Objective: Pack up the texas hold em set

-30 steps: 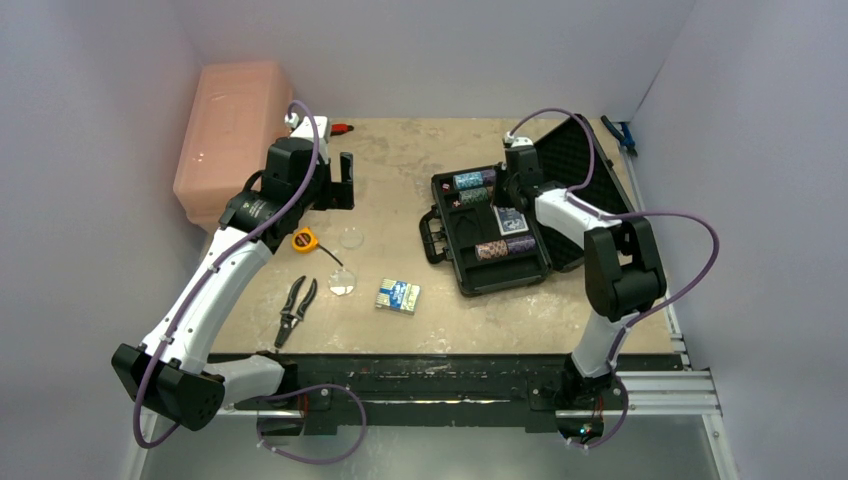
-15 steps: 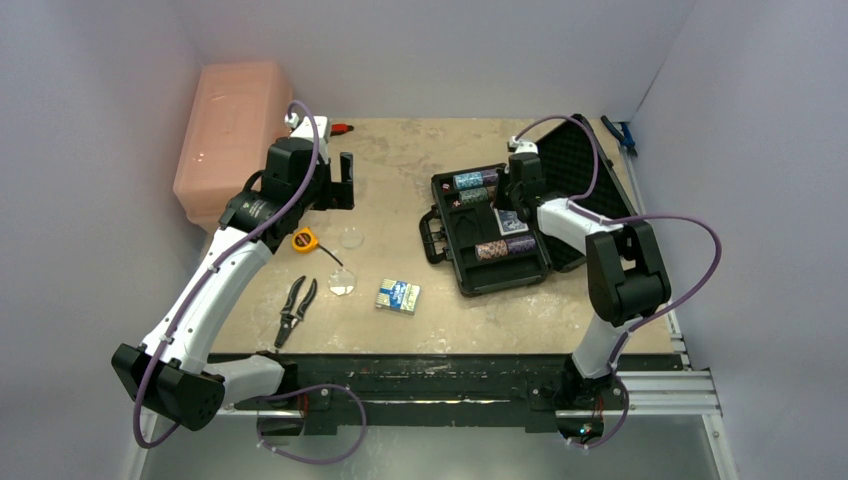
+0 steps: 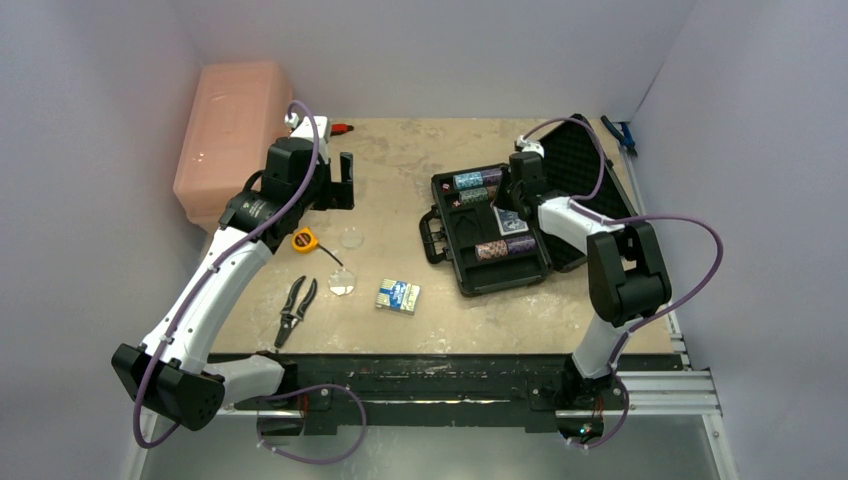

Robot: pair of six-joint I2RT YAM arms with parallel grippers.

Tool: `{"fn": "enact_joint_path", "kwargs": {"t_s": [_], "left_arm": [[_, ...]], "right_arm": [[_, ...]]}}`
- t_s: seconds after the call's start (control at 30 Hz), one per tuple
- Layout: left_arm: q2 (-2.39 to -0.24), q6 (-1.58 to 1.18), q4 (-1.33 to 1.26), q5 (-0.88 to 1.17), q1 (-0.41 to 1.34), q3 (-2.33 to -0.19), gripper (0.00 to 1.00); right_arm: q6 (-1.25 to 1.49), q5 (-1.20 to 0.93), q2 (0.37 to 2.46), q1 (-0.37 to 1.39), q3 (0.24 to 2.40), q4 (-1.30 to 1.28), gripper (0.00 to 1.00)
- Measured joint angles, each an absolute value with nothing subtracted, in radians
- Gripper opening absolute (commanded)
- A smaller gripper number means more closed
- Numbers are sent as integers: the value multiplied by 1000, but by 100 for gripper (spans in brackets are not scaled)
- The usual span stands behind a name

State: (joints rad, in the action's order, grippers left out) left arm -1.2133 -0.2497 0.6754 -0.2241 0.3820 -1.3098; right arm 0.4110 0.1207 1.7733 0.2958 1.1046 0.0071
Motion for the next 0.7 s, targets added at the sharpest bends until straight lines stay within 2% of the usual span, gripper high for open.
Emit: {"fn": "enact_joint_path", "kwargs": {"t_s": [0.3, 0.37, 0.43, 0.6, 0.7], "left_arm": [[-1213, -250, 675, -224, 382, -1310, 94], [-1213, -250, 675, -224, 382, -1310, 94], [-1213, -250, 675, -224, 382, -1310, 94], [-1209, -249, 675, -225, 382, -1310, 94], [-1208, -250, 675, -225, 382, -1310, 94]], "right_arm": [[495, 120, 1780, 290, 1121, -47, 10], [515, 117, 1780, 288, 1120, -47, 20], [535, 110, 1780, 287, 1119, -46, 34], [556, 91, 1777, 290, 1122, -39, 48], [557, 97, 1766, 296, 1142, -70, 51]]}}
